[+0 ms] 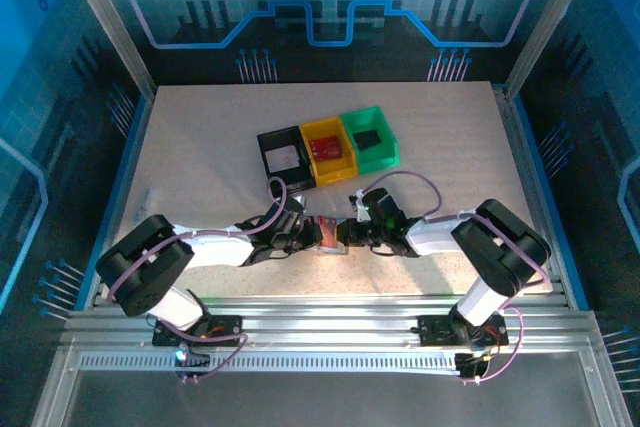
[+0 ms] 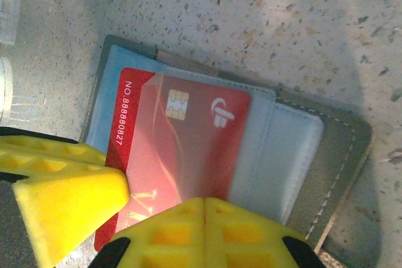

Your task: Take the credit cards out of the card holder

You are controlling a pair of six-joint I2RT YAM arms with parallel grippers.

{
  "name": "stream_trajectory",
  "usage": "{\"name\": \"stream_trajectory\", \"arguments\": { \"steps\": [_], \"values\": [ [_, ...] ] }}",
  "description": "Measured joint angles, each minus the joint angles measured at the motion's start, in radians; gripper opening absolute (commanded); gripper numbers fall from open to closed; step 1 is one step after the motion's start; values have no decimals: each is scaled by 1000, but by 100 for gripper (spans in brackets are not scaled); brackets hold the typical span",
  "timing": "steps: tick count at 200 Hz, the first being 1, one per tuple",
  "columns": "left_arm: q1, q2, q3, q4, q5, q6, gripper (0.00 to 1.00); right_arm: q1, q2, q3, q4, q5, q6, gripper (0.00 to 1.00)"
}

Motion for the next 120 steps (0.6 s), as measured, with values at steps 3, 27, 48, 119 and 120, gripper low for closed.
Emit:
{"name": "stream_trajectory", "arguments": {
  "steps": [3,27,48,119,120],
  "values": [
    [0,0,0,0,0,0,0,0,0,0,-1,3,0,0],
    [0,0,0,7,-1,0,0,2,-1,0,-4,24,0,0],
    [0,-3,0,4,-9,1,0,6,-10,-1,-13,60,4,0],
    [2,-30,-12,-11,-27,10,0,7,-21,-9,-16,93,11,0],
    [3,-30,-13,-11,-28,9,0,7,-21,-9,-16,93,11,0]
  ]
}}
